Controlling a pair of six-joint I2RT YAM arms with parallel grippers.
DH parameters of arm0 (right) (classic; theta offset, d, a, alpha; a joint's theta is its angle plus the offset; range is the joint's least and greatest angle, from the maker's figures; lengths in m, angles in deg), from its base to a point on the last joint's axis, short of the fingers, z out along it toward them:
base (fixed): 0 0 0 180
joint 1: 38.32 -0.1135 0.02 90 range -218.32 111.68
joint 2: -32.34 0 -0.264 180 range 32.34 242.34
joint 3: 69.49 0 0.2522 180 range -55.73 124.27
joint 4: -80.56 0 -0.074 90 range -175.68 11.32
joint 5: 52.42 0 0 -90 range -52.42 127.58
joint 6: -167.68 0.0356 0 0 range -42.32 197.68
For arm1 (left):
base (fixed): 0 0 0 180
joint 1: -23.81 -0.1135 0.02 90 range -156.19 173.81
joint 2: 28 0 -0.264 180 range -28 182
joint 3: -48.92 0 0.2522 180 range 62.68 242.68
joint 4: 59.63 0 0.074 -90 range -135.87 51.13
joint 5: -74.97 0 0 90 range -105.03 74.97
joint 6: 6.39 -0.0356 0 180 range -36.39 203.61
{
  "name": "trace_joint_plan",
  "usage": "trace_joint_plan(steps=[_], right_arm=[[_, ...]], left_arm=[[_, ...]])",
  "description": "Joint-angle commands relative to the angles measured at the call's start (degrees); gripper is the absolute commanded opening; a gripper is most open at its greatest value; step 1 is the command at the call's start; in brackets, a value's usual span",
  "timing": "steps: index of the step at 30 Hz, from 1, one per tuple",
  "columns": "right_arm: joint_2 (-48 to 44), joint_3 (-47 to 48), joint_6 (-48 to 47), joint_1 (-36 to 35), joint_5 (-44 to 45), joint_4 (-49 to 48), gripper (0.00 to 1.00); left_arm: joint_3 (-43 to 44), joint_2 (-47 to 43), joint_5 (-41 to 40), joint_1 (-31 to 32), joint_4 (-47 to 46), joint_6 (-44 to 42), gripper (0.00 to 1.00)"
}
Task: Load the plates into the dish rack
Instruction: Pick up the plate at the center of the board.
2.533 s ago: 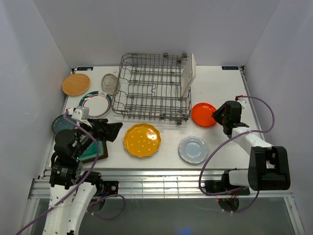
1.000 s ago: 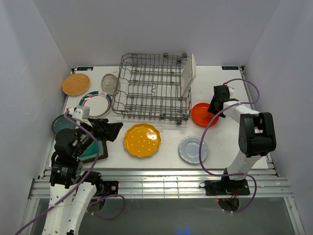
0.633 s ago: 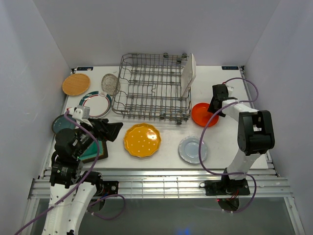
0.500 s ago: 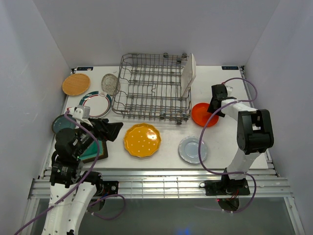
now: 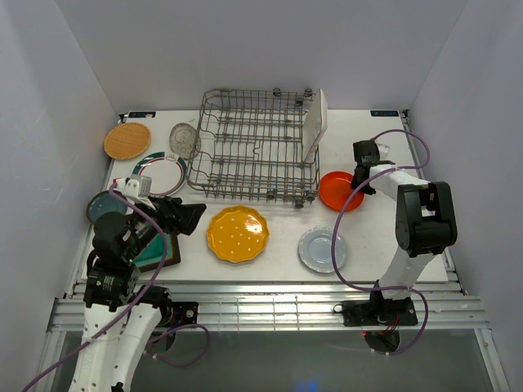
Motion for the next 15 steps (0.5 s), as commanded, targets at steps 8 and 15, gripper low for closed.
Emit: trace_joint_plan(steps=[8,15], right_arm=[[-1.0,1.3,-0.3,-0.3,1.1,-0.4,0.3],[-1.8,0.3,-0.2,-0.3,0.7,-0.9,0.51]], left_arm=[[-0.2,0.2,0.6,0.1,-0.9,-0.7,0.98],[-0.1,0.2,0.6,0.1,-0.9,-0.7,0.98]])
